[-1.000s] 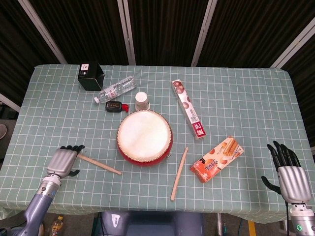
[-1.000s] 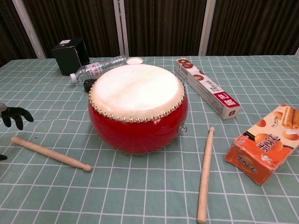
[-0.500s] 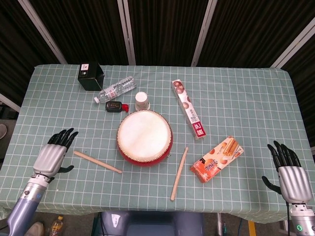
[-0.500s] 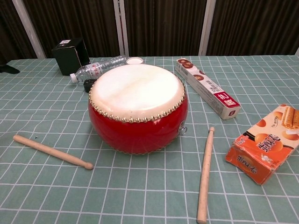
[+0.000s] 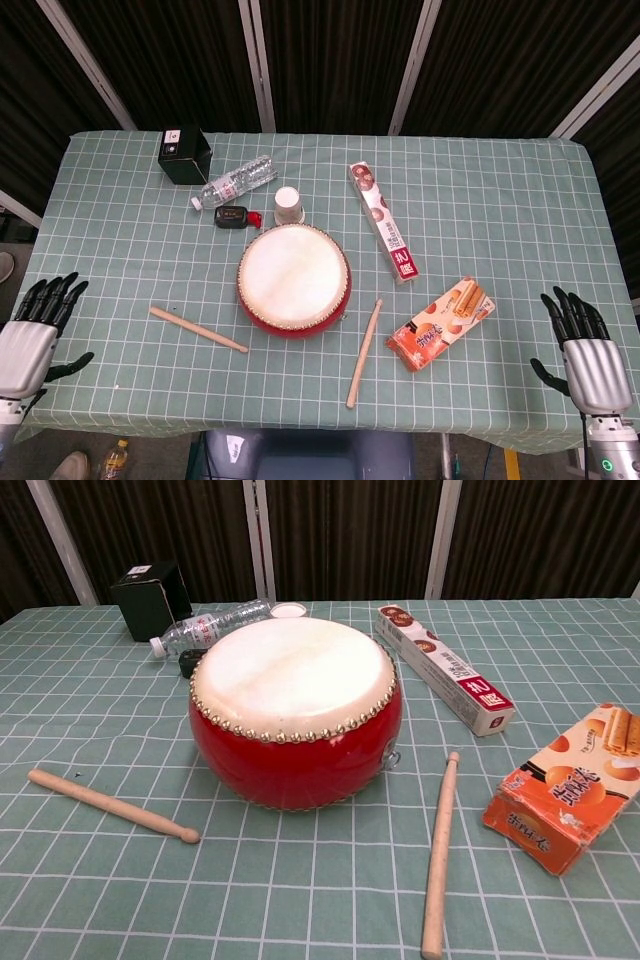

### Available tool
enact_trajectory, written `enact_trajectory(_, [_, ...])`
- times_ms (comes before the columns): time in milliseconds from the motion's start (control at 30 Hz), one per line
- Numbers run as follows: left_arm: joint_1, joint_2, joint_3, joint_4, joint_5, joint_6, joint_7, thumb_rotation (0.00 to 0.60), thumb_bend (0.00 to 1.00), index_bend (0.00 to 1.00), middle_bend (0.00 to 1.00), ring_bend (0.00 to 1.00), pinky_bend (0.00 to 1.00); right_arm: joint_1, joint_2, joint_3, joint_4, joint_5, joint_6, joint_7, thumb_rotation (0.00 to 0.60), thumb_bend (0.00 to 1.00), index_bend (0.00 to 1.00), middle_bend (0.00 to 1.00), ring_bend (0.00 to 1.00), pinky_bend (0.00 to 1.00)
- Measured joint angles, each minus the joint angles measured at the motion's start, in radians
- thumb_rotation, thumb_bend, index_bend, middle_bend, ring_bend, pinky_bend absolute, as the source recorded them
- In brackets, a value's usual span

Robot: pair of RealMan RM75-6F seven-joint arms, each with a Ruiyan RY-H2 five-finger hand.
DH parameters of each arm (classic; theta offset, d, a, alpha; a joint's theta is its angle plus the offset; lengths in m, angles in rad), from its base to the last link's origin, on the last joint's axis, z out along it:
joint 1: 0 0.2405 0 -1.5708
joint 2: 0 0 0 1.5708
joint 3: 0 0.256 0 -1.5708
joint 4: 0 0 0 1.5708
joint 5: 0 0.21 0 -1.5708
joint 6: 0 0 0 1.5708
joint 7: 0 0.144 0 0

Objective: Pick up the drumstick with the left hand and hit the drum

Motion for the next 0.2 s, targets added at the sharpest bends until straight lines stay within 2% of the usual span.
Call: enact_trajectory(200, [0.022, -0.007, -0.011, 0.015, 0.001, -0.002, -0.01, 0.6, 0.0, 0.0, 0.0, 0.0, 0.0, 0.004, -0.005, -0.001, 0.004, -0.006, -0.004, 0.0, 0.6, 0.25, 0.0, 0.0, 0.0, 0.12])
